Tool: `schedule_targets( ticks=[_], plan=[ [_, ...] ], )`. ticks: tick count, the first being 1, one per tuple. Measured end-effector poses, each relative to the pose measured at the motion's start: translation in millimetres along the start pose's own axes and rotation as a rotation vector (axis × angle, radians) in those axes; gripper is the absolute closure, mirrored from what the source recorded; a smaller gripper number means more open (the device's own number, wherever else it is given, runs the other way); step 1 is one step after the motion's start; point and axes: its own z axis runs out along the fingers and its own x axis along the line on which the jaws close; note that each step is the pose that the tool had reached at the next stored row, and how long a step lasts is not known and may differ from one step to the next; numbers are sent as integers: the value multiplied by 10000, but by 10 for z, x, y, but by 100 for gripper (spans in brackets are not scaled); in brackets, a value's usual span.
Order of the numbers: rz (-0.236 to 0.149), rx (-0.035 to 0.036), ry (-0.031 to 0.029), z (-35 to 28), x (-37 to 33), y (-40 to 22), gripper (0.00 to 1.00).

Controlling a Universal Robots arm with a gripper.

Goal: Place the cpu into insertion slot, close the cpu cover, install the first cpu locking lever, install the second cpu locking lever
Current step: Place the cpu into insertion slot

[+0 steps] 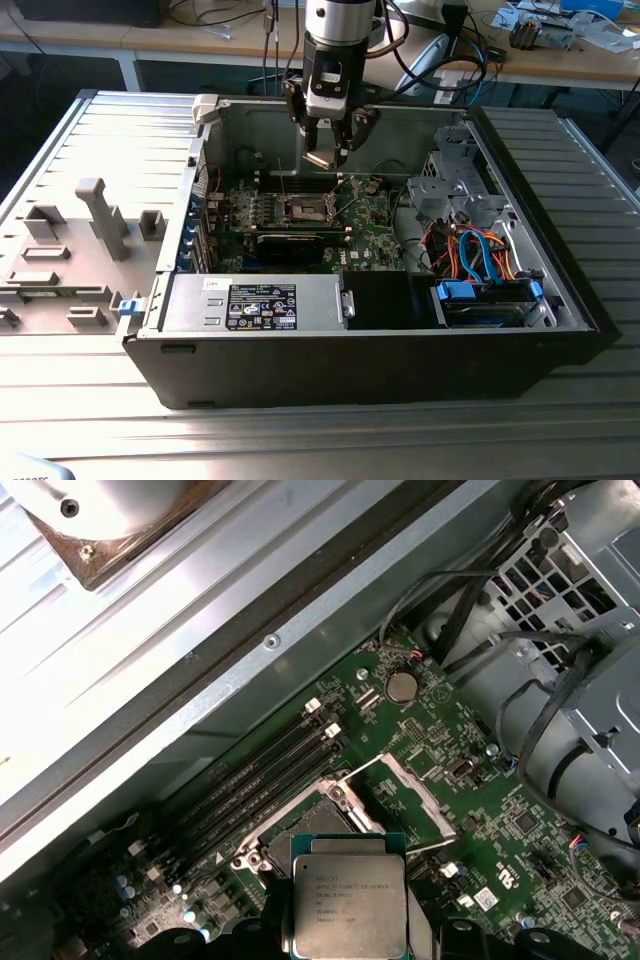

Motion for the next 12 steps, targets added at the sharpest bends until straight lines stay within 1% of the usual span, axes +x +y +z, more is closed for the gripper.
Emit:
schedule_targets(
  ticks=[12],
  plan=[
    [128,-2,-1,3,0,0,46]
  ],
)
